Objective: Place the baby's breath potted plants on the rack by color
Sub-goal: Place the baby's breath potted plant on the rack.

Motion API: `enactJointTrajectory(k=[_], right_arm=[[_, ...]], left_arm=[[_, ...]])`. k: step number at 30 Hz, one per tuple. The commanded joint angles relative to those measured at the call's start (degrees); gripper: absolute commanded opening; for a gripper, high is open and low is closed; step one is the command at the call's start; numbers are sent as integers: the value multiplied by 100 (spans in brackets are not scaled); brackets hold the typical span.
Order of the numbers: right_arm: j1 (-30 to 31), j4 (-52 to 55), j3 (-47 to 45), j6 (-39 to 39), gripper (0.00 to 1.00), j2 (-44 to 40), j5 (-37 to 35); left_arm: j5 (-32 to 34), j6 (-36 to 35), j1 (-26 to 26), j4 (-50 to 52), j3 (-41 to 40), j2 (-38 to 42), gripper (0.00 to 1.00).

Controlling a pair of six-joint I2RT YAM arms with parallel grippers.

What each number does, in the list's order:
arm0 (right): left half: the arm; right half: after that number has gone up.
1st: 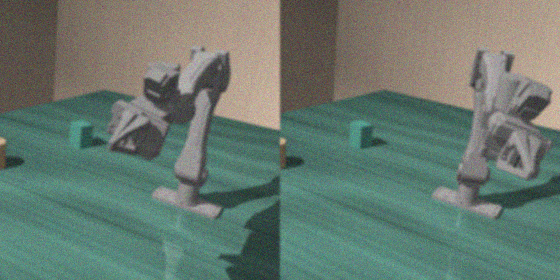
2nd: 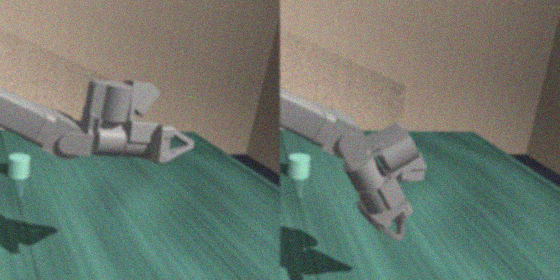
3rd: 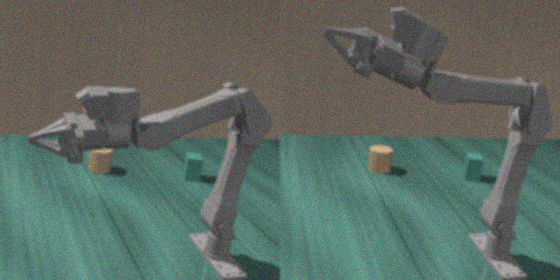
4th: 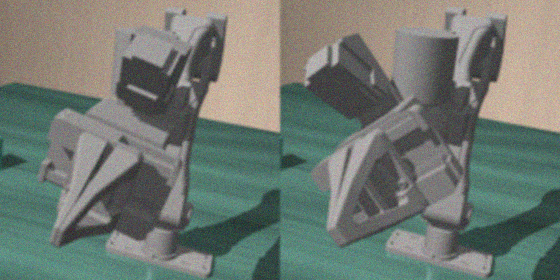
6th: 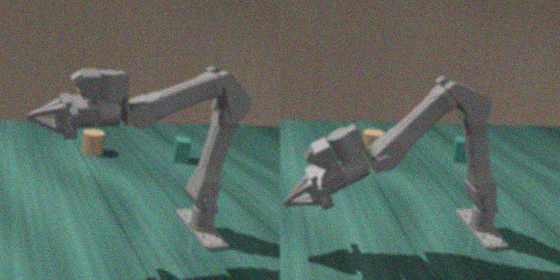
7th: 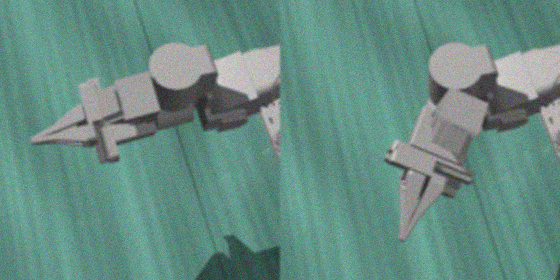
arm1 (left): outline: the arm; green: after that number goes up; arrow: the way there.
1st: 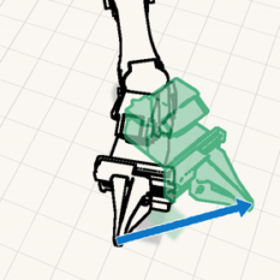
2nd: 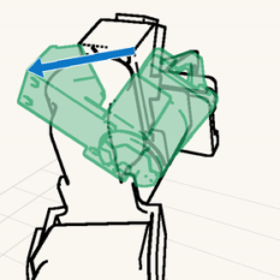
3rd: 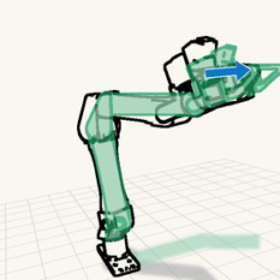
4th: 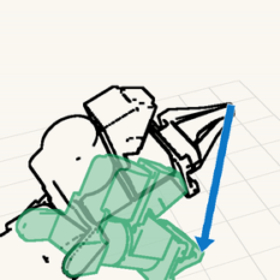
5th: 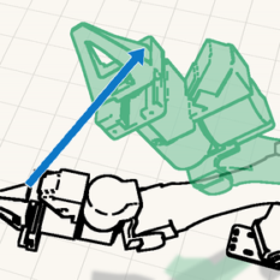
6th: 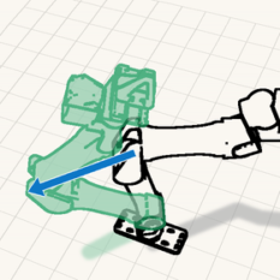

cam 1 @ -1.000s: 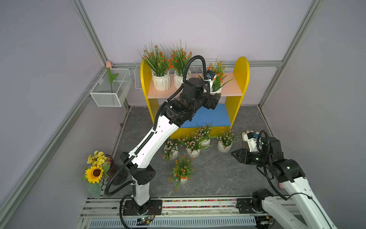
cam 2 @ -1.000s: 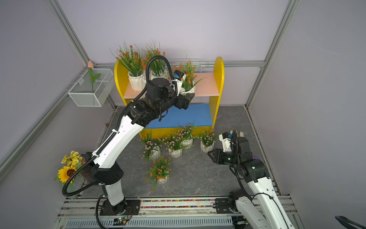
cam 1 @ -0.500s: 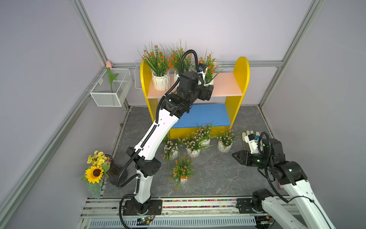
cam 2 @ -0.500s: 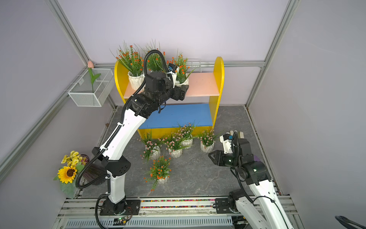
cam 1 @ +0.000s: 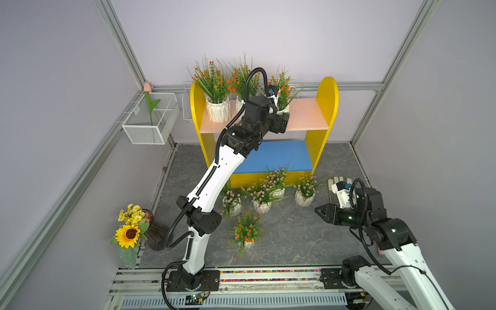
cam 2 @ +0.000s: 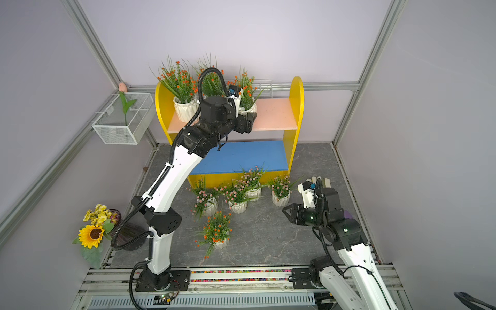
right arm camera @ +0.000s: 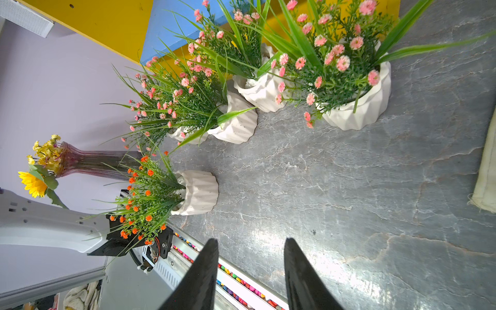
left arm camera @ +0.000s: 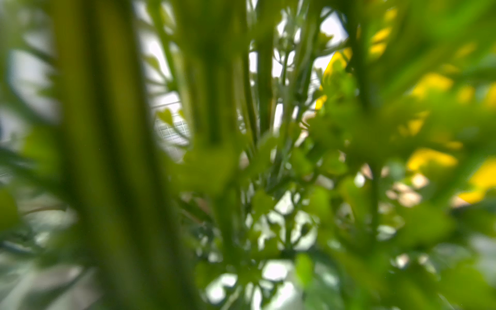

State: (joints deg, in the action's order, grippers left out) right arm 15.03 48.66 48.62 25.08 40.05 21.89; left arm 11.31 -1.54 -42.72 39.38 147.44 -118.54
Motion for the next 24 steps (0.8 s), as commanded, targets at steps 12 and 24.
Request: enactJointTrajectory(k=[12, 24], right_arm=[[-23, 82, -9, 50, 46, -59, -97], [-24, 63, -1, 69, 50, -55, -77]], left_arm=[[81, 105, 88, -349, 268, -147, 73], [141, 81, 110, -384, 276, -187, 90]])
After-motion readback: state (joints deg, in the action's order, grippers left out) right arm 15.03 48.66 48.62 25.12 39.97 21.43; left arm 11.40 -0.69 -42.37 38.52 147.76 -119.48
